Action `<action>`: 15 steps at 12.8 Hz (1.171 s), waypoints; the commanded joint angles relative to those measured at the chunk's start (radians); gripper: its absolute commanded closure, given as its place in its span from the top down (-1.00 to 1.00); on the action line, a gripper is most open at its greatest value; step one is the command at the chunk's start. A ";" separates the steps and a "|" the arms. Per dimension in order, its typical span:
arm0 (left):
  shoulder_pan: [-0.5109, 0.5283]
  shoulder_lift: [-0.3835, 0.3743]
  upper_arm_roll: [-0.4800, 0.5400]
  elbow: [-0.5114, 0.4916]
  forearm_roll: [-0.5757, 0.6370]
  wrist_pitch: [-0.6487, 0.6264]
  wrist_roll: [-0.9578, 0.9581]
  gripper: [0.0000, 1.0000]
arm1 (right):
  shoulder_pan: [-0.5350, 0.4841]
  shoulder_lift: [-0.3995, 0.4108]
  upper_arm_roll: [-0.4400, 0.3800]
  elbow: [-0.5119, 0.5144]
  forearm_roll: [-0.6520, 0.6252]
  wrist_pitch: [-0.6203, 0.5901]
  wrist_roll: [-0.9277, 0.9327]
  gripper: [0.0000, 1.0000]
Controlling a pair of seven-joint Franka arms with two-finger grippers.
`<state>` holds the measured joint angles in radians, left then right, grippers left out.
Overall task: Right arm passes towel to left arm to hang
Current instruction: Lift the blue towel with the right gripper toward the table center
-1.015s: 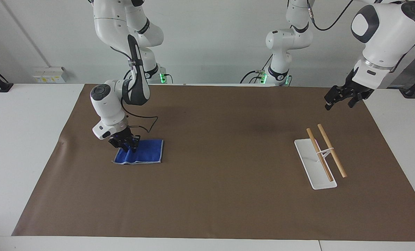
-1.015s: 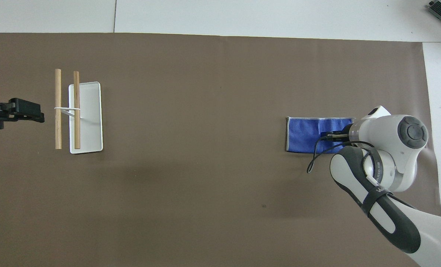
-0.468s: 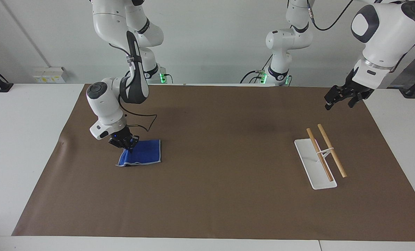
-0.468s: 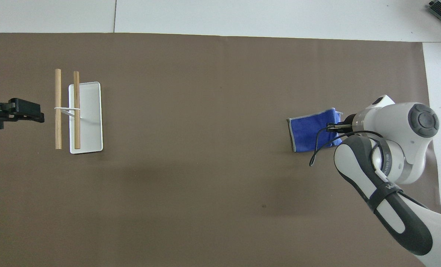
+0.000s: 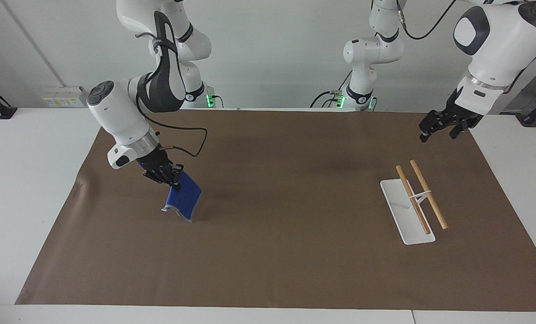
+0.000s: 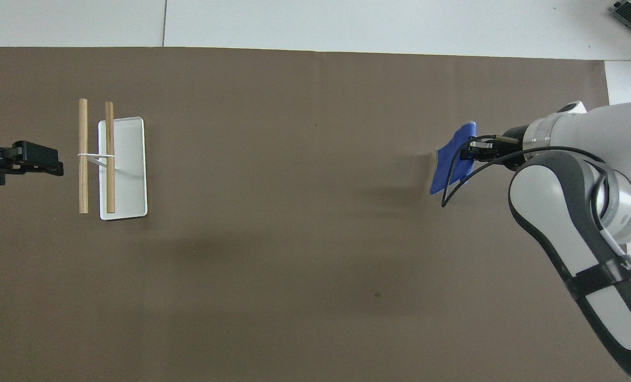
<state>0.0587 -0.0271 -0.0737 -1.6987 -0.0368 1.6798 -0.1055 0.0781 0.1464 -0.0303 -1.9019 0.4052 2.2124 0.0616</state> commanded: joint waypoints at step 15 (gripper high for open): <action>-0.056 -0.071 -0.035 -0.136 -0.119 0.188 -0.762 1.00 | 0.299 0.030 0.079 0.081 0.828 0.462 0.803 -1.00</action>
<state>0.0194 -0.0422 -0.1175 -1.7342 -0.0917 1.7632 -0.7507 0.3348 0.1639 0.0460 -1.8179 1.1715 2.5893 0.7935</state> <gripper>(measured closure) 0.000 0.960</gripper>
